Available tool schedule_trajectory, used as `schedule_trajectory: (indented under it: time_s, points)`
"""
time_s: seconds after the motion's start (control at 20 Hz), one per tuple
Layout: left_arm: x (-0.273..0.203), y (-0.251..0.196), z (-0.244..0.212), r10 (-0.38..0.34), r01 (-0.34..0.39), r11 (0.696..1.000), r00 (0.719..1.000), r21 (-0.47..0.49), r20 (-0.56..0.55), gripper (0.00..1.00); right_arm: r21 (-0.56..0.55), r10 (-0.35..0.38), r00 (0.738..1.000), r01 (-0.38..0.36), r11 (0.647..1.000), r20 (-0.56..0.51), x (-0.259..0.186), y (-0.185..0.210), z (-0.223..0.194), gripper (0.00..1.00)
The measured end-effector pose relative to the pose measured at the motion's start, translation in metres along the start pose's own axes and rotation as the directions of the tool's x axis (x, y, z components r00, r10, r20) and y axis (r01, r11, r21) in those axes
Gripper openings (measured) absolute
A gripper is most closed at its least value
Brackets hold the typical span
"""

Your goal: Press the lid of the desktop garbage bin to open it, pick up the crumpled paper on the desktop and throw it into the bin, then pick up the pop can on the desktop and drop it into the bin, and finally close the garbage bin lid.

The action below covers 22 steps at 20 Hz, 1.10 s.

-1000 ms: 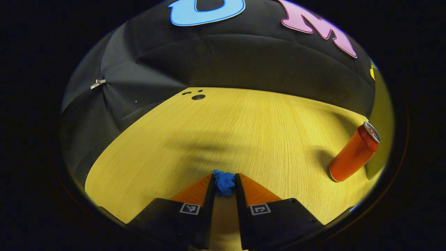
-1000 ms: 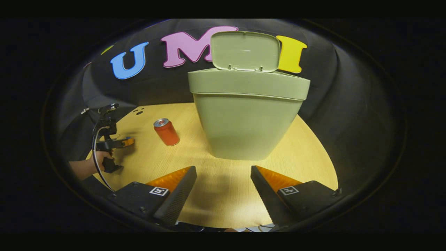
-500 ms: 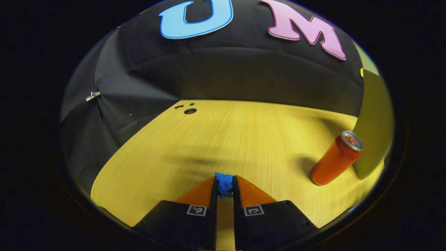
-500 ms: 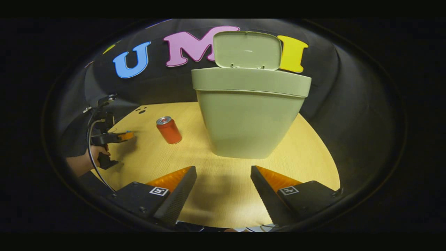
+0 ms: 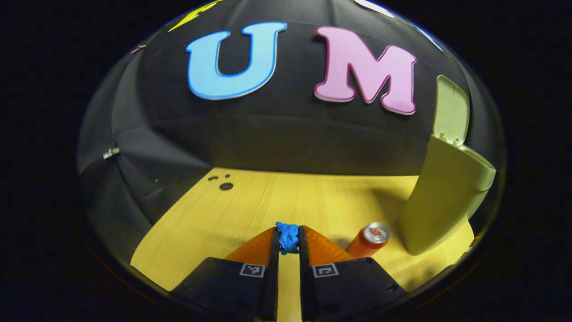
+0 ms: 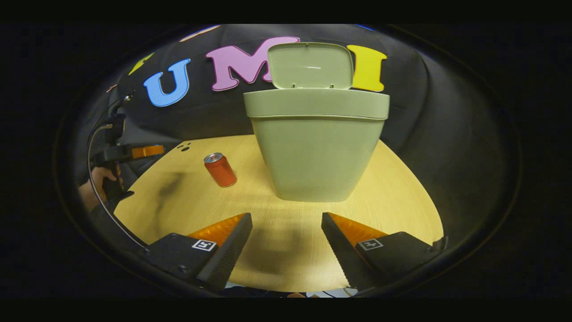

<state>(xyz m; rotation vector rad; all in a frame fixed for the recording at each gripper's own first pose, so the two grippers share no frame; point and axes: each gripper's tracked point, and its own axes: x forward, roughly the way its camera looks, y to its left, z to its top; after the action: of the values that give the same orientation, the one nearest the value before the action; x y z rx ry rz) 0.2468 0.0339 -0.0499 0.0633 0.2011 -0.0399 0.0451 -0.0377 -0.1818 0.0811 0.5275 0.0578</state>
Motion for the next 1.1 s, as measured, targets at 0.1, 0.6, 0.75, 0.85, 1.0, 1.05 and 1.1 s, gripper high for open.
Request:
schedule_trajectory:
  time_s: [0.1,0.6,0.75,0.85,1.0,1.05,1.1]
  points:
    - [-0.012,-0.027,0.032,-0.055,0.054,0.998,0.998,0.027,0.044,0.24,0.021,-0.015,1.000,0.015,1.000,0.015,-0.005,-0.008,-0.002,0.98]
    - [-0.049,-0.215,0.126,-0.383,0.365,0.921,0.912,0.135,0.145,0.24,0.111,-0.141,0.990,0.138,0.984,0.013,-0.019,-0.086,-0.029,0.99]
    - [-0.058,-0.276,0.134,-0.462,0.435,0.882,0.874,0.182,0.153,0.20,0.138,-0.165,0.986,0.163,0.977,0.004,-0.023,-0.104,-0.037,1.00]
    - [-0.061,-0.308,0.133,-0.512,0.481,0.852,0.847,0.207,0.142,0.24,0.148,-0.181,0.983,0.180,0.973,-0.001,-0.021,-0.113,-0.039,0.99]
    - [-0.062,-0.343,0.127,-0.563,0.531,0.817,0.818,0.223,0.114,0.24,0.164,-0.194,0.981,0.193,0.967,-0.006,-0.018,-0.123,-0.040,0.99]
    - [-0.061,-0.351,0.125,-0.573,0.541,0.810,0.813,0.226,0.107,0.24,0.167,-0.196,0.980,0.195,0.967,-0.008,-0.017,-0.126,-0.040,0.99]
    - [-0.060,-0.357,0.125,-0.579,0.547,0.805,0.809,0.227,0.101,0.24,0.169,-0.196,0.980,0.195,0.966,-0.010,-0.016,-0.128,-0.039,0.99]
